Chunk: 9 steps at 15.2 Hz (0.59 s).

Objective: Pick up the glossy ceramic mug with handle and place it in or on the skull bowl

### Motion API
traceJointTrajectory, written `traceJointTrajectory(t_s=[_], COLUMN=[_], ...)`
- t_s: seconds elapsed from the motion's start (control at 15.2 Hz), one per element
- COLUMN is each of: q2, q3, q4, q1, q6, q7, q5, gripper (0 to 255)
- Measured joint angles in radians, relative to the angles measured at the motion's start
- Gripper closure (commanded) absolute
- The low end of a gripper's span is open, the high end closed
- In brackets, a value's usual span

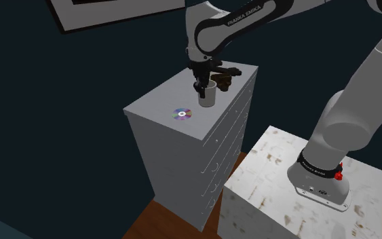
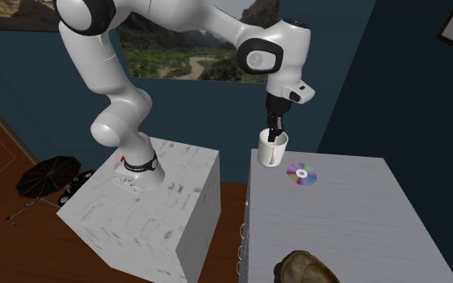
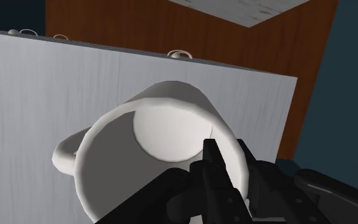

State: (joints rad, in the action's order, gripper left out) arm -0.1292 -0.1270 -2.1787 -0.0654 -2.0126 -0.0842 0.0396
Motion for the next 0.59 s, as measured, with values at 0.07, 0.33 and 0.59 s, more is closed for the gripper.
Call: traceJointTrajectory(t_s=[0.07, 0.33, 0.59], q2=[0.000, -0.018, -0.031], q3=[0.000, 0.001, 0.004], q4=[0.012, 0.050, 0.089], q1=[0.000, 0.000, 0.002], q6=[0.013, 0.068, 0.120], q7=[-0.001, -0.005, -0.013], q5=[0.000, -0.003, -0.005], gripper=[255, 255, 255])
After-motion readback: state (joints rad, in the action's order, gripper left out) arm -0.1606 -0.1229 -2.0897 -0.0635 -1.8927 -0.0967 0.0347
